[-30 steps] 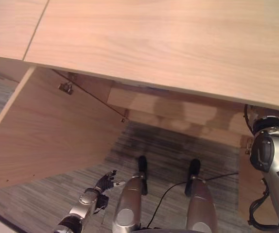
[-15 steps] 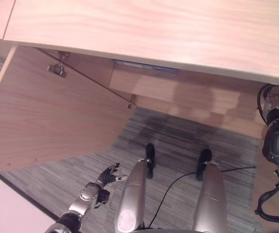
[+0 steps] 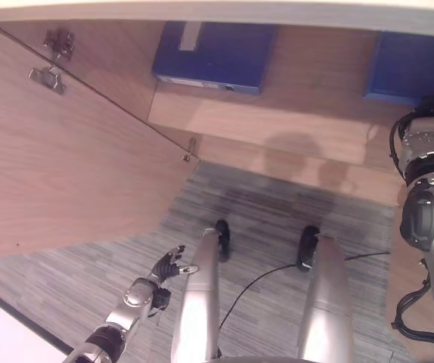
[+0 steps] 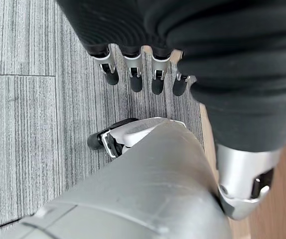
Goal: Put the empty folder in the office cabinet
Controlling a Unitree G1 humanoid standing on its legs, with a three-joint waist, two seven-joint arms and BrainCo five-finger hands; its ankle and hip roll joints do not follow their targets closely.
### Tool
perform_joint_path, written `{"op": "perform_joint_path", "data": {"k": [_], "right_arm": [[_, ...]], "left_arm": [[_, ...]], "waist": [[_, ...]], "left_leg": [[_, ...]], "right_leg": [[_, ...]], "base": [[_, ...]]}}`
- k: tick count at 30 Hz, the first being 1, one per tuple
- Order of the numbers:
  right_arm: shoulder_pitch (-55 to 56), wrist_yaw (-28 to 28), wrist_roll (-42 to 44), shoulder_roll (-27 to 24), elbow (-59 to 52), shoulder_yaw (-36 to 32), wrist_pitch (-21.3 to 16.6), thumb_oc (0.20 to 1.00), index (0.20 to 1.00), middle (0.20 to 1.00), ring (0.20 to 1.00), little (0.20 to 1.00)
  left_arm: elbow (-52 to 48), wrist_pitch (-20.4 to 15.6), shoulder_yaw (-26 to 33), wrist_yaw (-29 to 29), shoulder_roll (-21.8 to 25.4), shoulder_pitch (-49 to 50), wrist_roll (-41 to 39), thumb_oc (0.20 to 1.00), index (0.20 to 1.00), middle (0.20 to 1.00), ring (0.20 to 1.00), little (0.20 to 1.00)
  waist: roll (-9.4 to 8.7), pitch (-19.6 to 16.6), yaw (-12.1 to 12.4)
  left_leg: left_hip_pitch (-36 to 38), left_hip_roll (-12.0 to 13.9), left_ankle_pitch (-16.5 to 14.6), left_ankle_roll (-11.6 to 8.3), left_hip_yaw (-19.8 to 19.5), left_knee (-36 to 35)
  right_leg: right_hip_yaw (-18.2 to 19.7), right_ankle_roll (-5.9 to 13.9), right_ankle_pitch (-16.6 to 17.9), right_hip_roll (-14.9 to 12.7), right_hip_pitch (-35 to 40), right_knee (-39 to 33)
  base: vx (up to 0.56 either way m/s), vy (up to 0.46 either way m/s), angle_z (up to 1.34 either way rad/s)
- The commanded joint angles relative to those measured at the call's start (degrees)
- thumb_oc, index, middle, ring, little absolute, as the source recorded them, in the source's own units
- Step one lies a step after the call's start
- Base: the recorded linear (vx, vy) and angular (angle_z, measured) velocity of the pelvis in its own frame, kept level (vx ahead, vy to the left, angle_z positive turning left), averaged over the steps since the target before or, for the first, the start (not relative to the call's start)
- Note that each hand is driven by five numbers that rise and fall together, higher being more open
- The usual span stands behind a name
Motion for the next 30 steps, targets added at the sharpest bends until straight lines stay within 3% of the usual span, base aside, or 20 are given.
{"op": "perform_joint_path", "data": {"k": [1, 8, 9, 10, 13, 18, 30], "right_arm": [[1.6, 2.0, -0.9, -2.5, -1.4, -0.6, -2.5, 0.2, 0.2, 0.2, 0.2, 0.2], [1.4, 2.0, -1.3, -1.3, -1.8, -0.7, -2.4, 0.2, 0.2, 0.2, 0.2, 0.2], [1.6, 2.2, -1.3, -1.3, -1.6, -0.8, -2.0, 0.454, 0.454, 0.454, 0.454, 0.454], [1.8, 2.4, -0.9, -1.2, -0.4, -0.9, -1.0, 1.0, 1.0, 1.0, 1.0, 1.0], [0.1, -2.2, -1.1, -1.4, 6.4, -1.5, 2.0, 1.0, 1.0, 1.0, 1.0, 1.0], [-0.8, -5.9, -3.1, 1.2, 6.8, -1.6, 2.9, 1.0, 1.0, 1.0, 1.0, 1.0], [2.0, -8.8, -6.7, 5.0, 9.3, -1.4, 5.1, 1.0, 1.0, 1.0, 1.0, 1.0]], "left_arm": [[3.1, -1.3, 0.9, 0.8, 2.0, 0.5, -1.5, 1.0, 1.0, 1.0, 1.0, 1.0], [4.2, -1.4, 1.9, 0.8, 2.3, 0.6, -1.0, 1.0, 1.0, 1.0, 1.0, 1.0], [4.5, -1.3, 2.0, 0.8, 2.4, 0.5, -0.9, 1.0, 1.0, 1.0, 1.0, 1.0], [4.9, -1.2, 1.9, 0.8, 2.4, 0.4, -0.9, 1.0, 1.0, 1.0, 1.0, 1.0], [6.2, -0.1, 0.9, 1.7, 2.5, -0.1, -0.4, 1.0, 1.0, 1.0, 1.0, 1.0], [9.0, 0.1, 1.6, 3.3, 1.9, -0.5, 0.8, 1.0, 1.0, 1.0, 1.0, 1.0], [11.1, -0.4, 0.7, 4.7, -0.8, -0.9, 0.7, 1.0, 1.0, 1.0, 1.0, 1.0]], "waist": [[-0.98, -1.3, -0.5], [-1.18, -2.6, 0.1], [-1.27, -2.6, 0.2], [-1.5, -2.6, 0.2], [-2.23, -2.9, 0.0], [-2.76, -3.1, -0.1], [-2.6, -2.9, -0.2]], "left_leg": [[1.8, -2.1, -5.8, 3.37, 0.2, 0.6], [2.1, -2.3, -5.1, 3.58, 0.1, -1.0], [2.2, -2.3, -5.1, 3.55, 0.0, -1.0], [2.5, -2.3, -5.2, 3.52, -0.1, -1.1], [3.5, -2.1, -5.5, 3.43, -0.3, -1.9], [4.1, -2.0, -5.3, 3.42, -0.4, -3.2], [6.1, -2.2, -4.3, 3.61, -0.4, -6.5]], "right_leg": [[-2.4, 1.39, -10.6, 2.9, 5.8, -0.7], [-2.3, 1.35, -10.5, 3.1, 6.0, -1.8], [-2.3, 1.27, -10.7, 3.1, 6.2, -1.8], [-2.4, 1.2, -10.9, 3.1, 6.7, -1.9], [-2.7, 0.84, -11.1, 3.6, 7.8, -2.4], [-2.8, 0.73, -10.8, 3.8, 8.4, -3.4], [-2.9, 0.79, -10.2, 4.0, 10.2, -5.7]], "base": [[-0.01, 0.02, -0.09], [-0.01, 0.03, -0.01], [0.0, 0.0, 0.0], [0.0, 0.0, 0.0], [0.01, -0.026, 0.05], [0.0, -0.009, -0.02], [0.0, -0.001, 0.0]]}}
